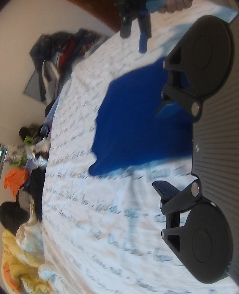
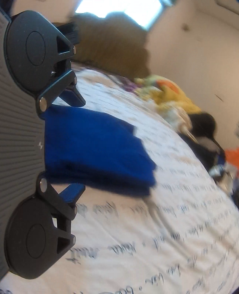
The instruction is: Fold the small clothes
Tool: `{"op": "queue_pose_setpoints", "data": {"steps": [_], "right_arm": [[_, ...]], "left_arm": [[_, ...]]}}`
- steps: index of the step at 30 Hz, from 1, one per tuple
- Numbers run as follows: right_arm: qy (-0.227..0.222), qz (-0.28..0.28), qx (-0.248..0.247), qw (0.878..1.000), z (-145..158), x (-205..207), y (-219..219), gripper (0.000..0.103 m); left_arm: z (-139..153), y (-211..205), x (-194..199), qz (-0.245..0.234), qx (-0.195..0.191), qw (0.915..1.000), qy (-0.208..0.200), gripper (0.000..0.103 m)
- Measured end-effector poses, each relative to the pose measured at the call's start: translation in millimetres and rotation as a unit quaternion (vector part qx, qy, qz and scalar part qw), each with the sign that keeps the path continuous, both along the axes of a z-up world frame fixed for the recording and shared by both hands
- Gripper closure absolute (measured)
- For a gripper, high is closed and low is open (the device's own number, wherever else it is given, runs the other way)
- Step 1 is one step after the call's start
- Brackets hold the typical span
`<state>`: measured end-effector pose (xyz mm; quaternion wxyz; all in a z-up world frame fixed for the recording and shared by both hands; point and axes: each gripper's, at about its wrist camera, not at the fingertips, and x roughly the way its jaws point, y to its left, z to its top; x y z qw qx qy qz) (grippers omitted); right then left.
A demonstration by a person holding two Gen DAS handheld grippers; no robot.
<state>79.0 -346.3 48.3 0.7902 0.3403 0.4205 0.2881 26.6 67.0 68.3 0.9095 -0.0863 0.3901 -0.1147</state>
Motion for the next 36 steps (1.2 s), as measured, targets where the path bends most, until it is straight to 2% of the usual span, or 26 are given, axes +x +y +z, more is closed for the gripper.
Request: {"op": "queue_pose_setpoints", "data": {"steps": [2,5,6,7,8,10,11,14,16,17,18,19,21,23,24,26,27,28,29,32,33,36], "right_arm": [[0.009,-0.016,-0.005,1.0,-7.8,32.4,5.3,0.012],[0.032,-0.021,-0.04,0.998,-20.8,76.2,24.8,0.013],[0.031,-0.02,-0.054,0.998,-24.1,85.8,32.6,0.02],[0.033,-0.021,-0.074,0.997,-27.6,93.1,40.8,0.051],[0.032,-0.019,-0.103,0.994,-31.6,98.5,49.4,0.093],[-0.017,-0.018,-0.139,0.99,-36.9,100.7,60.6,0.093],[-0.022,-0.025,-0.134,0.99,-39.4,102.4,59.6,0.095],[0.004,-0.034,-0.105,0.994,-41.1,101.1,50.6,0.095],[0.013,-0.032,-0.109,0.993,-30.4,92.0,47.0,0.086],[0.001,-0.047,-0.115,0.992,-19.9,83.8,43.6,0.084],[-0.028,-0.072,-0.118,0.99,-6.0,75.5,42.9,0.082],[-0.065,-0.084,-0.119,0.987,6.3,70.0,45.2,0.078],[-0.104,-0.055,-0.123,0.985,21.2,73.6,68.5,0.069],[-0.093,-0.007,-0.138,0.986,15.7,88.2,99.7,0.047],[-0.083,0.008,-0.16,0.984,7.8,96.1,113.4,0.043],[-0.068,0.011,-0.239,0.969,-19.2,110.1,133.8,0.042],[-0.115,0.004,-0.239,0.964,-27.9,106.2,131.7,0.041],[-0.133,0.002,-0.237,0.962,-33.3,105.8,129.8,0.042],[-0.13,0.001,-0.23,0.964,-33.7,106.5,127.5,0.042],[-0.098,-0.002,-0.254,0.962,-19.5,108.5,129.8,0.042],[-0.104,-0.014,-0.259,0.96,-9.8,101.3,129.7,0.041],[-0.162,-0.011,-0.229,0.96,14.5,71.7,131.0,0.039]], "left_arm": [[-3.2,-7.9,34.4,0.012,0.014,0.9998,0.0,0.033],[-16.1,-14.6,84.8,0.03,0.011,0.9991,0.029,0.037],[-21.6,-15.4,99.3,0.036,0.01,0.9985,0.041,0.05],[-26.0,-16.3,110.2,0.034,0.007,0.9984,0.045,0.068],[-27.9,-18.0,117.0,0.033,0.01,0.9987,0.037,0.07],[-27.3,-28.0,124.3,0.031,0.048,0.9982,0.018,0.074],[-27.3,-32.8,123.9,0.026,0.067,0.9974,0.012,0.074],[-17.4,-38.8,106.5,0.018,0.099,0.9949,-0.007,0.072],[-2.2,-37.5,78.5,0.022,0.116,0.9917,-0.052,0.07],[5.6,-39.5,64.6,0.02,0.117,0.9899,-0.077,0.066],[10.2,-44.3,55.6,0.011,0.113,0.9897,-0.088,0.06],[12.0,-51.2,51.9,0.001,0.102,0.9912,-0.085,0.06],[4.2,-69.9,52.8,-0.023,0.086,0.9943,-0.058,0.059],[-14.1,-86.9,55.0,-0.029,0.105,0.9931,-0.042,0.055],[-21.5,-91.8,52.9,-0.026,0.118,0.9913,-0.052,0.053],[-27.9,-95.0,47.9,-0.021,0.125,0.9894,-0.071,0.051],[-30.4,-94.2,46.2,-0.017,0.124,0.9892,-0.077,0.051],[-32.2,-93.8,44.7,-0.017,0.125,0.9886,-0.082,0.05],[-33.1,-93.9,43.7,-0.015,0.125,0.9884,-0.085,0.05],[-35.1,-93.4,41.7,-0.011,0.123,0.988,-0.092,0.05],[-35.9,-93.6,40.8,-0.01,0.123,0.9879,-0.095,0.05],[-36.6,-96.1,38.5,-0.007,0.126,0.9869,-0.101,0.049]]}}
